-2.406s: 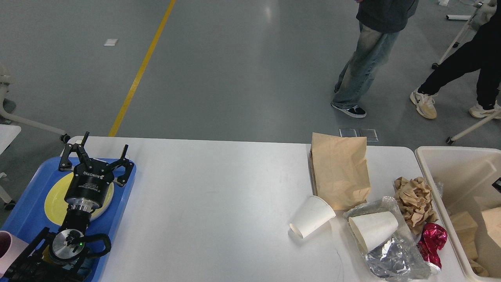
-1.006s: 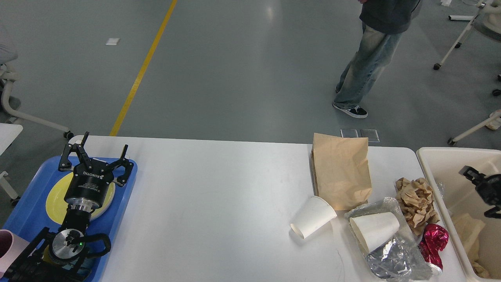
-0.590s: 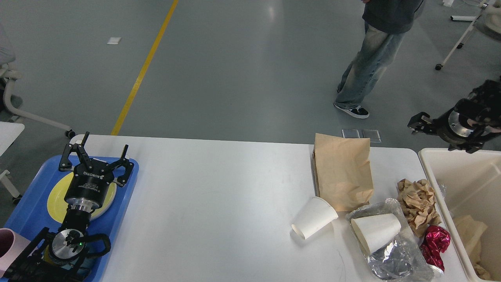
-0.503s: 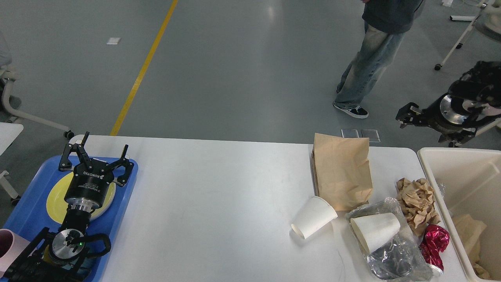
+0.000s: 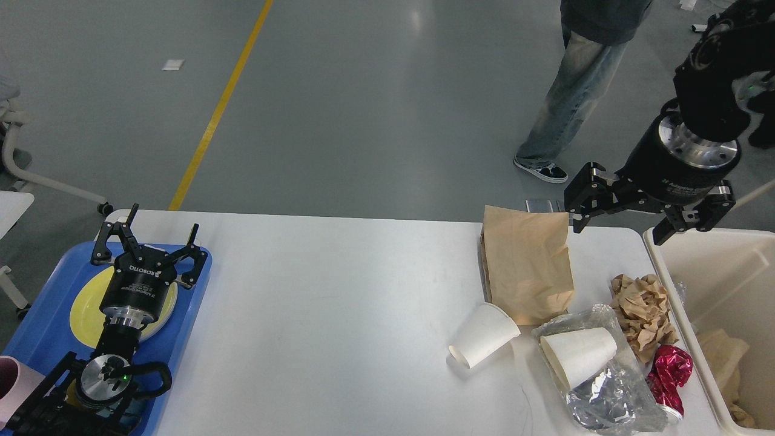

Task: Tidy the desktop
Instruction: 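Move the right gripper over the second brown paper bag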

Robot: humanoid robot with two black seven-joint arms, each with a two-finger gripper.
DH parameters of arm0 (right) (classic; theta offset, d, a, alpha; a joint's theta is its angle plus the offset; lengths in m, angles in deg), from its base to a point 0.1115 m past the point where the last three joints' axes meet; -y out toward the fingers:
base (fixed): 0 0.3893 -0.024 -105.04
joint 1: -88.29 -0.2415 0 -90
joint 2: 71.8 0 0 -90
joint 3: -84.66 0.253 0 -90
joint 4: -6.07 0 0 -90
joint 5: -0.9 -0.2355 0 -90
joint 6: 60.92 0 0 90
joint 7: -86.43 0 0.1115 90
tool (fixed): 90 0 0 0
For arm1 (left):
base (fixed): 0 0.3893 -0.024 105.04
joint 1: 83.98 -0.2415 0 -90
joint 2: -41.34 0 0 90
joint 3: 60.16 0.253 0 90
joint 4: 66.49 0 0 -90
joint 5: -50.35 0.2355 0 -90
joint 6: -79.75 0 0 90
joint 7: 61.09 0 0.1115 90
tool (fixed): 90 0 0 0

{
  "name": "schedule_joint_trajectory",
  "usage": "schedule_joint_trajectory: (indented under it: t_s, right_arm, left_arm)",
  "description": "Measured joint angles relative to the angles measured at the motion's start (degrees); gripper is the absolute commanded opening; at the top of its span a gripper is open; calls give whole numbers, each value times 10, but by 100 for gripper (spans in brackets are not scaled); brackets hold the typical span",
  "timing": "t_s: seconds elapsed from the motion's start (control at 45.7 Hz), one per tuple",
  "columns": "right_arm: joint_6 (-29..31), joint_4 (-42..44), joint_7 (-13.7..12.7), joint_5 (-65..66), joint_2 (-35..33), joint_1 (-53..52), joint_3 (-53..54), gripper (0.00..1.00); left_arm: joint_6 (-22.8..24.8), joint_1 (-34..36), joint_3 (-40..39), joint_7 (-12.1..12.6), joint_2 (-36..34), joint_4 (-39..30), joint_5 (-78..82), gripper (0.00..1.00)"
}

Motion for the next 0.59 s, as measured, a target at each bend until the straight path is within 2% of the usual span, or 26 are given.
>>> schedule_joint_trajectory:
  t_s: [0.394, 0.481, 0.59]
  right_arm:
    - [-10, -7, 4, -1, -10, -5, 48, 100]
    - [-40, -2, 4, -2, -11, 6, 50, 100]
    - [-108, 18, 3, -1, -21, 51, 51, 100]
  left_arm:
    - [0, 0, 0, 0, 0, 0, 0, 96]
    - [0, 0, 0, 0, 0, 0, 0, 96]
    - [0, 0, 0, 0, 0, 0, 0, 96]
